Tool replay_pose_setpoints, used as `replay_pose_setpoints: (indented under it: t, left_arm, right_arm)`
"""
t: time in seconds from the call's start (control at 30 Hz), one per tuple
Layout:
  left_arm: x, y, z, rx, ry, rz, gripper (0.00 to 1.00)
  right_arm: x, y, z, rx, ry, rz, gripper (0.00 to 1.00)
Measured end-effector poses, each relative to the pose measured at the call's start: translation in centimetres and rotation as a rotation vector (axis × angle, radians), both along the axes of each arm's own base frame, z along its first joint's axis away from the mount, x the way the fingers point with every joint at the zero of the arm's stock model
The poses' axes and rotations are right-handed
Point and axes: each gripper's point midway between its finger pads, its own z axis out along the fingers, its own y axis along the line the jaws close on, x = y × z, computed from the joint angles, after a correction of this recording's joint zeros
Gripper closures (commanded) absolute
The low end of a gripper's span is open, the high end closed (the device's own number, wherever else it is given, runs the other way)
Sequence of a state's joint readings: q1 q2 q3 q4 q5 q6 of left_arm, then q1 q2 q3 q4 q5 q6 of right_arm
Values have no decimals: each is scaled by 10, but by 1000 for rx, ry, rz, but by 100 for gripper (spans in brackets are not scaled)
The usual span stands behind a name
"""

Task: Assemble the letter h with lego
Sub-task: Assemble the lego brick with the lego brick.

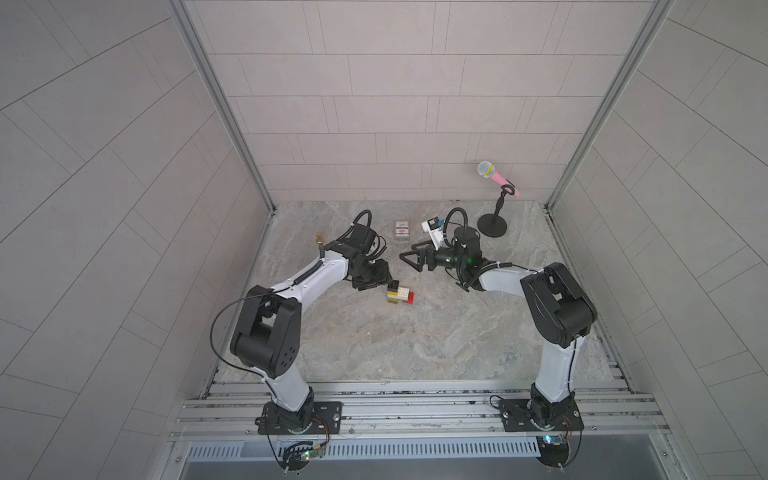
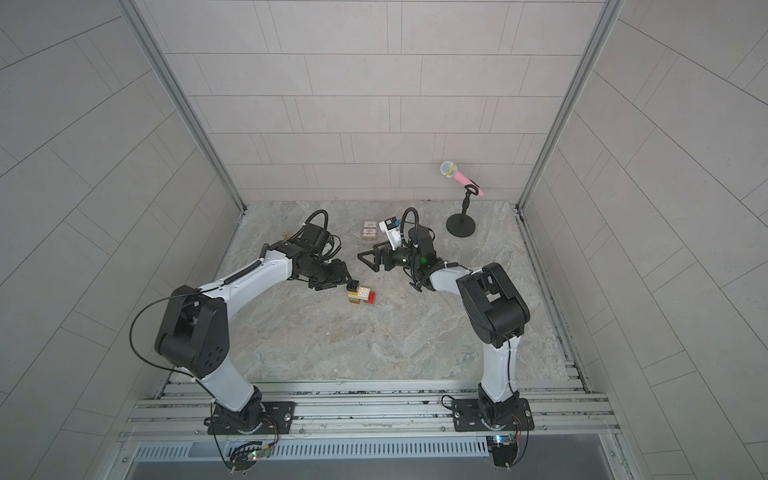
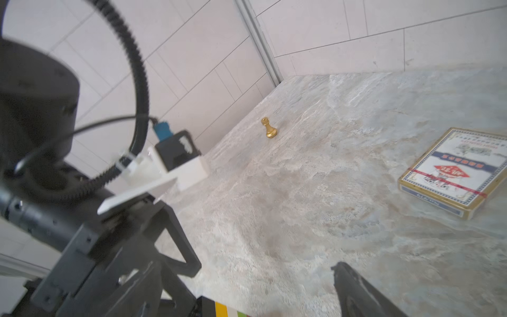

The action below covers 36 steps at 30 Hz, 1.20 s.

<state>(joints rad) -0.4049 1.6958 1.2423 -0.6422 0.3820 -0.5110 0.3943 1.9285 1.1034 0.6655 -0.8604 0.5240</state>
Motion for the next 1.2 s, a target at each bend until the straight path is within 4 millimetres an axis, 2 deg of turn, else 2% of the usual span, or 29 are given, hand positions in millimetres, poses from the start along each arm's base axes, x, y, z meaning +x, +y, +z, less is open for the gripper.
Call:
replay_pose_setpoints:
  t: [0.2,0.3,0.43,0.5,0.57,0.7,0.8,0.87,0.97,1.07,1.2]
  left_arm:
    - [1,-3,0,56,-16,-24,43]
    - [1,-4,1,88,-26,-29,44]
    - [2,-2,2,100,-38,-24,44]
    - [2,-1,2,94,-43,-18,42]
    - [1,-3,2,79,-42,-19,40]
    - [0,-5,0,31,-23,-13,35]
    - [-1,-11,0,-9,-14,-16,28]
    - [-5,-14,0,-29,-2,-20,25]
    - [-9,-16,-1,-47,16,-24,20]
    - [-12,-17,-2,-59,30,-29,15]
    - [-17,-15,-1,-67,41,-21,8]
  right_arm:
    - [-16,4,-30,-59,157,8,0]
    - [-15,-1,-40,-87,190,-26,0]
    - [-12,-23,-48,-128,196,-140,0]
    - [-12,-39,-44,-151,182,-219,0]
    - [-11,-58,-32,-169,151,-318,0]
    - [-5,-108,7,-203,113,-583,0]
    - [0,-166,31,-216,169,-803,0]
    - [2,-213,35,-233,215,-942,0]
    - [-6,-275,17,-321,326,-1126,1]
    - [-19,-304,-14,-417,454,-1184,4]
    - [-28,-327,-60,-553,611,-1196,9]
